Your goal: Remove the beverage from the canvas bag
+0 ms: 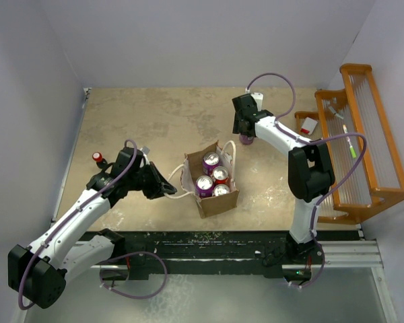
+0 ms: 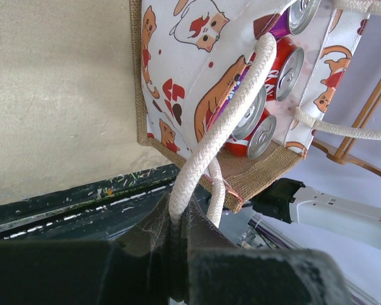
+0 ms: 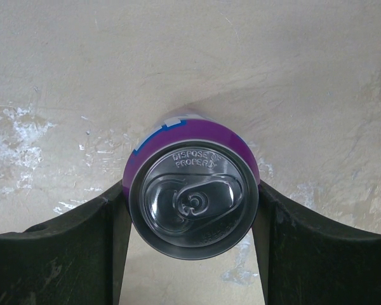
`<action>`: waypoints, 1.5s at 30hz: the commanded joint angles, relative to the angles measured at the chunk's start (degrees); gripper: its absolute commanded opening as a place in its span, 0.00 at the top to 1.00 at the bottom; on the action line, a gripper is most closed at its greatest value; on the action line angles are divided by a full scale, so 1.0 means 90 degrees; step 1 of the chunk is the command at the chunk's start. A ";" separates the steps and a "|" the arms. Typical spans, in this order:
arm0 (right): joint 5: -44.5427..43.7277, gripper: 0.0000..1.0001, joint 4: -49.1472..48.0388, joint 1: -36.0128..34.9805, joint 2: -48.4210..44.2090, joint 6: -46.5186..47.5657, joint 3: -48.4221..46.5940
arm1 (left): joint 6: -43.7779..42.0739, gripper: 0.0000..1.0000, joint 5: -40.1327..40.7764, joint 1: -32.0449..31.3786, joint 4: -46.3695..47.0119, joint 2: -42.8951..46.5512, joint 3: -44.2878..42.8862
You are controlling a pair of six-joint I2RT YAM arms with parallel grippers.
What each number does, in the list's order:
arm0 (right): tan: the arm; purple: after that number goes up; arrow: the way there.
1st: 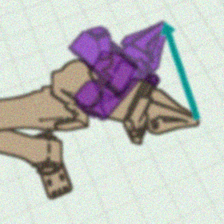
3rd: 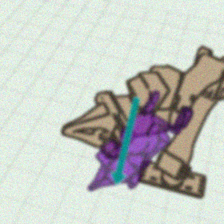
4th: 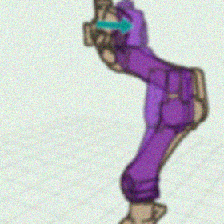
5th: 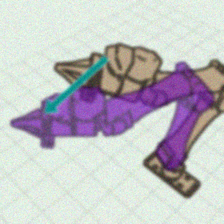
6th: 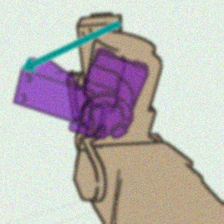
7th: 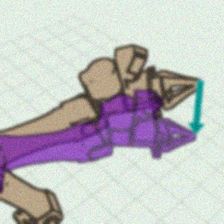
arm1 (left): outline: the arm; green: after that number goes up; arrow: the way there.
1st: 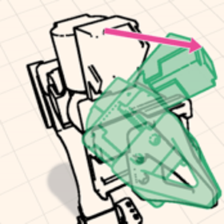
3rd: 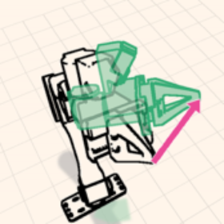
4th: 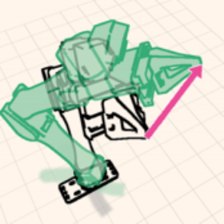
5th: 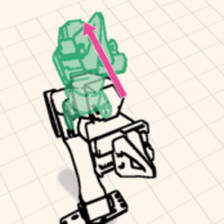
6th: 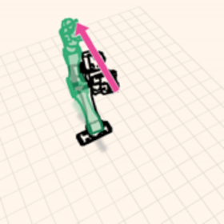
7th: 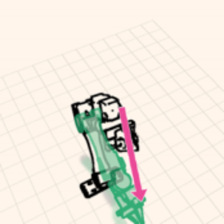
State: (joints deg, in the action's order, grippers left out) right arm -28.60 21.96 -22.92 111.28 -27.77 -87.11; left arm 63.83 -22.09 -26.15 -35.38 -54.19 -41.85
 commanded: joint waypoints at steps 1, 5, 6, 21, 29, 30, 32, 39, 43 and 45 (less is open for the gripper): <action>-0.0152 0.96 -0.0309 0.0026 -0.0111 0.0026 -0.0410 | -0.0173 1.00 -0.0075 0.0015 0.0050 0.0055 -0.0190; -0.0162 0.93 -0.0346 0.0032 -0.0083 0.0062 -0.0363 | -0.0187 1.00 -0.0075 0.0015 0.0064 0.0045 -0.0186; -0.0162 0.92 -0.0357 0.0027 -0.0073 0.0067 -0.0345 | -0.0187 1.00 -0.0083 0.0015 0.0063 0.0045 -0.0185; -0.0113 0.74 -0.0464 0.0066 -0.0002 0.0075 -0.0200 | -0.0249 1.00 -0.0133 0.0015 0.0093 -0.0048 -0.0233; -0.0081 0.54 -0.0484 0.0076 0.0012 0.0103 -0.0184 | -0.0246 1.00 -0.0100 0.0015 0.0118 -0.0080 -0.0289; -0.0062 0.51 -0.0495 0.0079 -0.0007 0.0127 -0.0184 | -0.0246 1.00 -0.0095 0.0015 0.0117 -0.0091 -0.0307; -0.0038 0.46 -0.0511 0.0076 -0.0050 0.0155 -0.0184 | -0.0244 1.00 -0.0077 0.0015 0.0123 -0.0105 -0.0339; -0.0059 0.31 -0.0552 0.0077 -0.0183 0.0279 -0.0170 | -0.0259 1.00 -0.0083 0.0015 0.0144 -0.0209 -0.0413; -0.0072 0.24 -0.0591 0.0076 -0.0300 0.0335 -0.0129 | -0.0305 1.00 -0.0104 0.0015 0.0109 -0.0297 -0.0493; -0.0056 0.23 -0.0603 0.0076 -0.0358 0.0368 -0.0100 | -0.0352 1.00 -0.0082 0.0015 0.0035 -0.0361 -0.0584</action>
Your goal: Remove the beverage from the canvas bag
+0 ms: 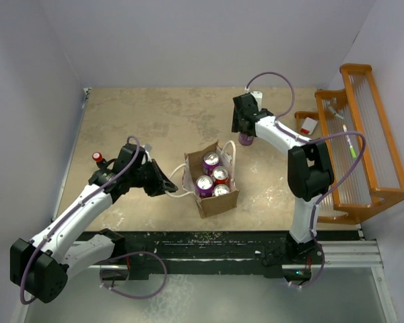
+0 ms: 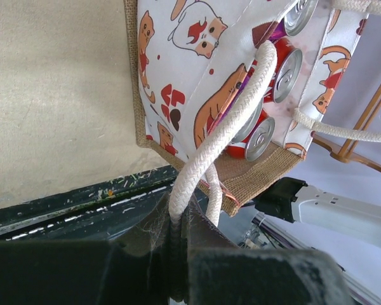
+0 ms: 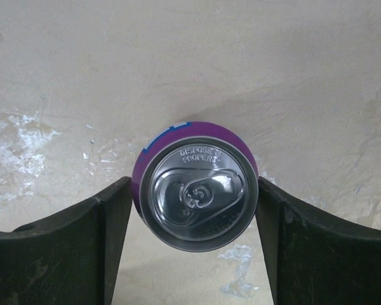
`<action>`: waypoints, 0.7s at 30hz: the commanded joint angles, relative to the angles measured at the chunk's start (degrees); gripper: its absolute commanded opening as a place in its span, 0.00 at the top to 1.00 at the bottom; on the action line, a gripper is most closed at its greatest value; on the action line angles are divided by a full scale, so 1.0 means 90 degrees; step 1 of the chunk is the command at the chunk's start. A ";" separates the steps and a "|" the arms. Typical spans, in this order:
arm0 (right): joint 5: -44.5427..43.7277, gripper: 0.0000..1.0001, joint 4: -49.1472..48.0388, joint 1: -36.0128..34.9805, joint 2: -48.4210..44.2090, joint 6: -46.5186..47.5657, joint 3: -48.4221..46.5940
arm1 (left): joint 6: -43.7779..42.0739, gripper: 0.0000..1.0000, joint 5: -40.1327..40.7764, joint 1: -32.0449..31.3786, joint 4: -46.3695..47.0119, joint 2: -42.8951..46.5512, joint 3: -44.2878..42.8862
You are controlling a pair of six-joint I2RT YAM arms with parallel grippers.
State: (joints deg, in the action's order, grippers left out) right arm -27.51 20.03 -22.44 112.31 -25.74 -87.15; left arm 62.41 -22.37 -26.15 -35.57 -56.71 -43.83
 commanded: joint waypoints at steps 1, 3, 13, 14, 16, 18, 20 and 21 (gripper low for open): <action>-0.0163 0.21 -0.0395 0.0022 -0.0513 0.0152 -0.0075 | -0.0210 1.00 -0.0037 0.0015 0.0050 -0.0111 -0.0395; -0.0133 0.18 -0.0400 0.0024 -0.0608 0.0187 -0.0025 | -0.0225 1.00 -0.0009 0.0015 0.0047 -0.0149 -0.0430; -0.0235 0.15 -0.0453 0.0022 -0.1041 0.0424 0.0313 | -0.0294 1.00 -0.0068 0.0020 0.0107 -0.0218 -0.0440; -0.0235 0.15 -0.0462 0.0028 -0.1077 0.0441 0.0339 | -0.0310 1.00 -0.0086 0.0023 0.0103 -0.0246 -0.0463; -0.0234 0.13 -0.0451 0.0022 -0.1151 0.0463 0.0392 | -0.0364 1.00 -0.0109 0.0020 0.0087 -0.0302 -0.0511; -0.0166 0.11 -0.0392 0.0023 -0.1200 0.0480 0.0384 | -0.0389 1.00 -0.0130 0.0016 0.0074 -0.0316 -0.0528; -0.0129 0.08 -0.0242 0.0022 -0.1240 0.0517 0.0322 | -0.0393 1.00 -0.0132 0.0020 0.0071 -0.0323 -0.0516; -0.0113 0.06 -0.0176 0.0023 -0.1269 0.0539 0.0290 | -0.0380 1.00 -0.0139 0.0023 0.0076 -0.0312 -0.0490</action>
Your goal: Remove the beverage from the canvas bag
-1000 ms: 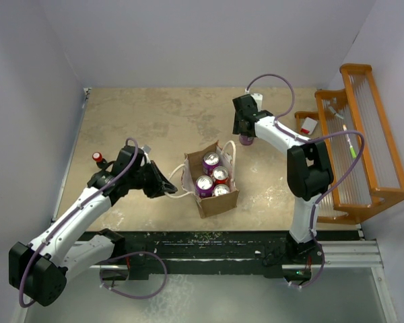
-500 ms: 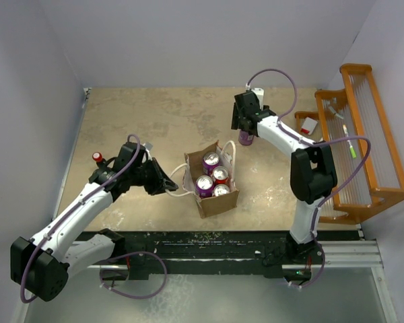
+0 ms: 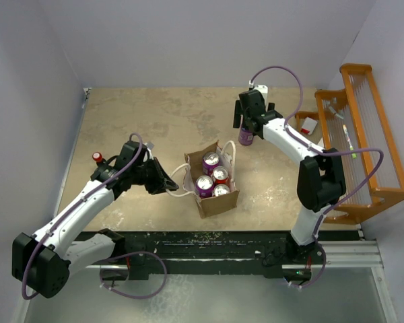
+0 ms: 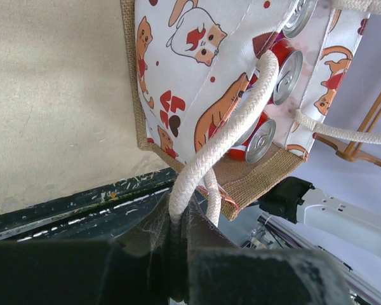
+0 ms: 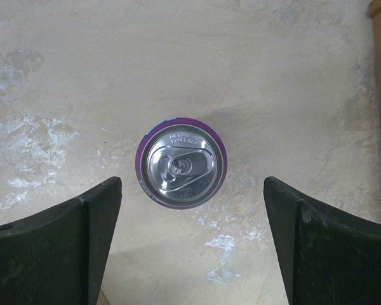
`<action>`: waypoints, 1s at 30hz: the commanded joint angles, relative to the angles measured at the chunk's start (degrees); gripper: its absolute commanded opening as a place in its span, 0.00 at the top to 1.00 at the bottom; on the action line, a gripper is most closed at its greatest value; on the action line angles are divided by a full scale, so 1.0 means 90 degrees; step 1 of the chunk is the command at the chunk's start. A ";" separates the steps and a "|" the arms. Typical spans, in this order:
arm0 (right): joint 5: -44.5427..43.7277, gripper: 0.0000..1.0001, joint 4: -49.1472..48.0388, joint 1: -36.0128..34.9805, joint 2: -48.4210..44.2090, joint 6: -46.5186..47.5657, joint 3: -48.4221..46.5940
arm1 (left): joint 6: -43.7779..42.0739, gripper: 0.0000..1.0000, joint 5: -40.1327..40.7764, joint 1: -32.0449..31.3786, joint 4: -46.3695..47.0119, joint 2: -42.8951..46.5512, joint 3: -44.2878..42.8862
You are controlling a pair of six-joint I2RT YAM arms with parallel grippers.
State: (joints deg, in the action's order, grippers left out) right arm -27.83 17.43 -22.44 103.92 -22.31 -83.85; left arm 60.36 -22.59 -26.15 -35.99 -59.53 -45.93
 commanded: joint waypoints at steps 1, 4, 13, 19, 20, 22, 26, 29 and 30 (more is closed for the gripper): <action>-0.0011 0.05 0.0168 0.0022 -0.0381 0.0184 -0.0086 | -0.0130 1.00 -0.0122 0.0019 0.0125 0.0023 -0.0242; 0.0250 0.03 0.0314 0.0022 -0.0563 0.0259 -0.0090 | -0.0124 1.00 -0.0127 0.0015 0.0120 0.0046 -0.0264; 0.0812 0.03 0.0604 0.0017 -0.1264 0.0447 -0.0103 | -0.0068 1.00 -0.0125 0.0015 0.0188 0.0161 -0.0191; 0.1482 0.04 0.0874 -0.0004 -0.1712 0.0563 -0.0546 | -0.0034 1.00 -0.0107 0.0015 0.0309 0.0261 -0.0087; 0.1583 0.04 0.0949 -0.0023 -0.1755 0.0554 -0.0647 | -0.0028 1.00 -0.0107 0.0015 0.0333 0.0273 -0.0075; 0.1745 0.04 0.1111 -0.0071 -0.1813 0.0514 -0.0856 | -0.0015 1.00 -0.0098 0.0018 0.0369 0.0306 -0.0046; 0.2131 0.04 0.1375 -0.0220 -0.1903 0.0406 -0.1218 | 0.0000 1.00 -0.0088 0.0018 0.0425 0.0352 -0.0006; 0.2379 0.05 0.1475 -0.0405 -0.1977 0.0326 -0.1390 | -0.0001 1.00 -0.0106 0.0020 0.0459 0.0363 0.0015; 0.2460 0.05 0.1485 -0.0525 -0.1998 0.0305 -0.1424 | -0.0003 1.00 -0.0107 0.0016 0.0457 0.0363 0.0021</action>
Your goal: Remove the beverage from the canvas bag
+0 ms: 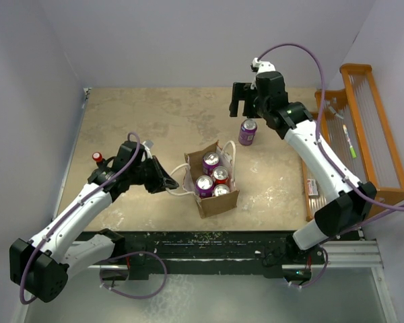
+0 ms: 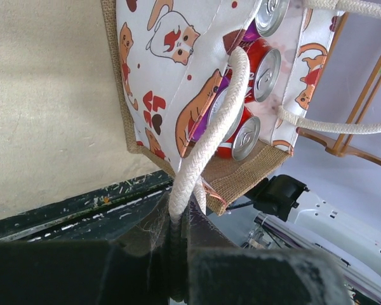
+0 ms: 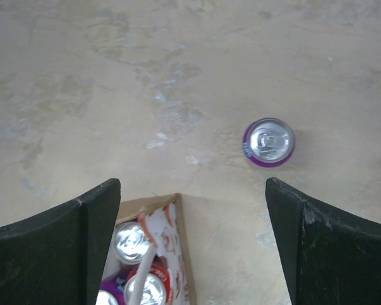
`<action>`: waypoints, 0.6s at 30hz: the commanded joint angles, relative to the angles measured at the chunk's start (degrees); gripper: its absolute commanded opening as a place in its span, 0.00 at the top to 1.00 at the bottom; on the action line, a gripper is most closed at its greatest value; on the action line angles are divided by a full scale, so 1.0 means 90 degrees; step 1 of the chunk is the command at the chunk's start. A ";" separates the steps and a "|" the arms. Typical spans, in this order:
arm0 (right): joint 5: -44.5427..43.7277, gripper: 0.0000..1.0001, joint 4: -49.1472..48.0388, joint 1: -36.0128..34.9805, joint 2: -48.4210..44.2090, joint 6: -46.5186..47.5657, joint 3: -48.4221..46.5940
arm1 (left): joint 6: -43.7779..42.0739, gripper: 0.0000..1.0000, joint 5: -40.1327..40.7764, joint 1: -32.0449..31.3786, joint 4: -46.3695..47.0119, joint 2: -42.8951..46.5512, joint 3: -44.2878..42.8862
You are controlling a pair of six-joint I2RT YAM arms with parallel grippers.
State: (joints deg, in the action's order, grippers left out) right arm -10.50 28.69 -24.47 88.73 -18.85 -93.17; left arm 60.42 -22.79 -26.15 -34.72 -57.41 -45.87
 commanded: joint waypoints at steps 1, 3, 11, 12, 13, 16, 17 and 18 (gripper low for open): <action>0.0579 0.05 0.0255 -0.0438 -0.0324 -0.0091 -0.0425 | -0.0018 1.00 -0.0090 0.0012 0.0330 0.0132 0.0018; 0.0561 0.05 0.0284 -0.0803 -0.0332 -0.0025 -0.0499 | -0.0015 1.00 -0.0093 0.0021 0.0346 0.0143 0.0028; 0.0269 0.07 0.0861 -0.1946 0.0040 0.0221 -0.0861 | -0.0048 1.00 -0.0150 0.0016 0.0427 0.0107 0.0043; 0.0251 0.07 0.0927 -0.2007 0.0077 0.0220 -0.0823 | -0.0044 1.00 -0.0163 0.0015 0.0439 0.0109 0.0047; 0.0264 0.07 0.0974 -0.2054 0.0089 0.0205 -0.0763 | -0.0037 1.00 -0.0163 0.0015 0.0440 0.0109 0.0056; 0.0361 0.08 0.1090 -0.2123 0.0125 0.0152 -0.0483 | -0.0045 1.00 -0.0154 0.0015 0.0448 0.0119 0.0062; 0.0374 0.08 0.1144 -0.2147 0.0138 0.0150 -0.0396 | -0.0040 1.00 -0.0149 0.0015 0.0436 0.0124 0.0066; 0.0355 0.09 0.1202 -0.2163 0.0154 0.0138 -0.0305 | -0.0025 1.00 -0.0137 0.0015 0.0410 0.0126 0.0067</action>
State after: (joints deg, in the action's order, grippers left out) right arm -7.77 36.45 -43.33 89.73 -18.24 -97.82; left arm 60.42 -23.22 -26.15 -33.52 -57.21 -45.74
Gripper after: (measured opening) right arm 0.922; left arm 0.061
